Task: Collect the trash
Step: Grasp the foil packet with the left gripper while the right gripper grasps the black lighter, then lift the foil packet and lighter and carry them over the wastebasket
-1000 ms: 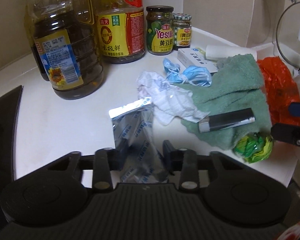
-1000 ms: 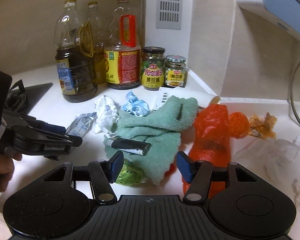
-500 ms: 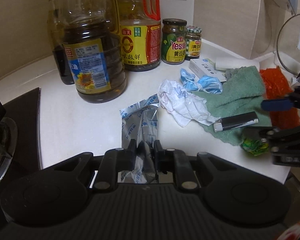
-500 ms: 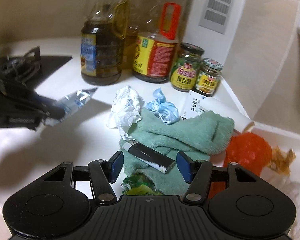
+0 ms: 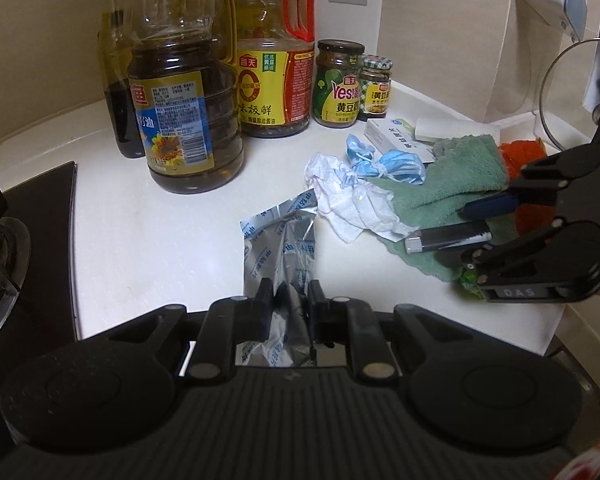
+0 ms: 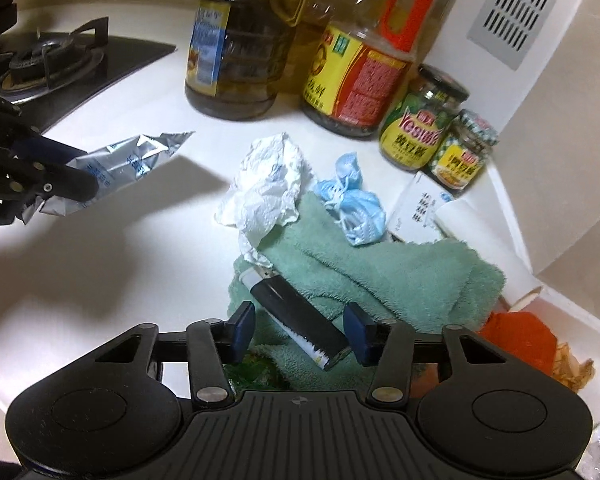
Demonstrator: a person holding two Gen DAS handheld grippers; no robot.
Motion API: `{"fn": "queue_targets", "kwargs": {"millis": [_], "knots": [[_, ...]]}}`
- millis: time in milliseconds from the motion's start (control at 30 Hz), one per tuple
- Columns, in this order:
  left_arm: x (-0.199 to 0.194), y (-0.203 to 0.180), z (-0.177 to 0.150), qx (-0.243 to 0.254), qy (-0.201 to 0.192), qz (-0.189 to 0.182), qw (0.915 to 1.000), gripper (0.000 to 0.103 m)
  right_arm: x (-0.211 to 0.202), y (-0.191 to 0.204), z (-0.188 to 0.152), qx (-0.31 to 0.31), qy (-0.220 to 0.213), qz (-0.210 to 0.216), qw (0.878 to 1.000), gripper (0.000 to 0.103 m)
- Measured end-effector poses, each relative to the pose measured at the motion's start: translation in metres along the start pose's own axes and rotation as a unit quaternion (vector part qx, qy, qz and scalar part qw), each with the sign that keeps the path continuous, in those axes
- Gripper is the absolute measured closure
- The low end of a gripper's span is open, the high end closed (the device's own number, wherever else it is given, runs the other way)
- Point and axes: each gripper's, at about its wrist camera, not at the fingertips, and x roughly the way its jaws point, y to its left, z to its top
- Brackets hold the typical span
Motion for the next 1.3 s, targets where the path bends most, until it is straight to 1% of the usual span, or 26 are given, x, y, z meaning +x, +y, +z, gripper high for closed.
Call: {"fn": "queue_targets", "kwargs": {"millis": [33,67,133,167,267,333,433,533,633,733,867,933,1000,1133,1300], "knots": [[0.0,0.0,0.0,0.0,0.0,-0.001,1.0,0.088,0.001,-0.002,0.0,0.004,0.001,0.003,1.0,0.056],[-0.001,-0.001,0.0,-0.001,0.0,-0.001,1.0,0.088,0.003,-0.004,0.0,0.009,0.002,0.007,1.0,0.061],[-0.001,-0.001,-0.001,-0.002,0.0,-0.002,1.0,0.088,0.003,-0.006,0.0,0.008,0.004,0.011,1.0,0.065],[-0.001,-0.001,0.0,-0.002,0.0,-0.002,1.0,0.088,0.002,-0.005,0.0,0.005,0.003,0.014,1.0,0.069],[-0.001,-0.001,-0.001,-0.004,0.001,-0.003,1.0,0.088,-0.002,-0.001,0.0,0.002,0.001,0.024,1.0,0.074],[0.0,-0.002,-0.001,-0.006,0.001,-0.003,1.0,0.088,-0.004,0.001,0.001,0.004,0.001,0.033,0.999,0.074],[0.002,-0.003,0.0,-0.007,0.002,-0.005,1.0,0.088,-0.005,0.004,0.001,0.015,0.006,0.065,0.998,0.074],[0.002,-0.003,-0.001,-0.009,0.003,-0.005,0.9999,0.088,-0.004,0.009,0.0,0.02,0.006,0.085,0.996,0.074],[0.003,-0.002,-0.001,-0.009,0.005,-0.005,0.9999,0.088,0.0,0.011,-0.001,0.032,-0.005,0.076,0.997,0.074],[0.003,-0.002,-0.001,-0.012,0.006,-0.003,0.9999,0.088,0.005,0.011,-0.001,0.056,-0.011,0.079,0.995,0.074],[0.003,-0.001,-0.002,-0.015,0.008,0.0,0.9999,0.088,0.008,0.015,-0.004,0.069,-0.02,0.064,0.995,0.074],[0.003,-0.001,-0.003,-0.016,0.008,0.0,0.9998,0.088,0.008,0.014,-0.006,0.091,-0.023,0.062,0.994,0.074],[0.002,-0.001,-0.004,-0.018,0.009,0.0,0.9998,0.088,0.007,0.013,-0.008,0.107,-0.027,0.059,0.992,0.081],[-0.001,-0.003,-0.005,-0.021,0.009,-0.004,0.9997,0.088,0.0,0.015,-0.012,0.123,-0.04,0.054,0.99,0.081],[-0.007,-0.008,-0.008,-0.025,0.01,-0.015,0.9995,0.088,-0.017,0.02,-0.022,0.145,-0.056,0.054,0.986,0.081]]}}
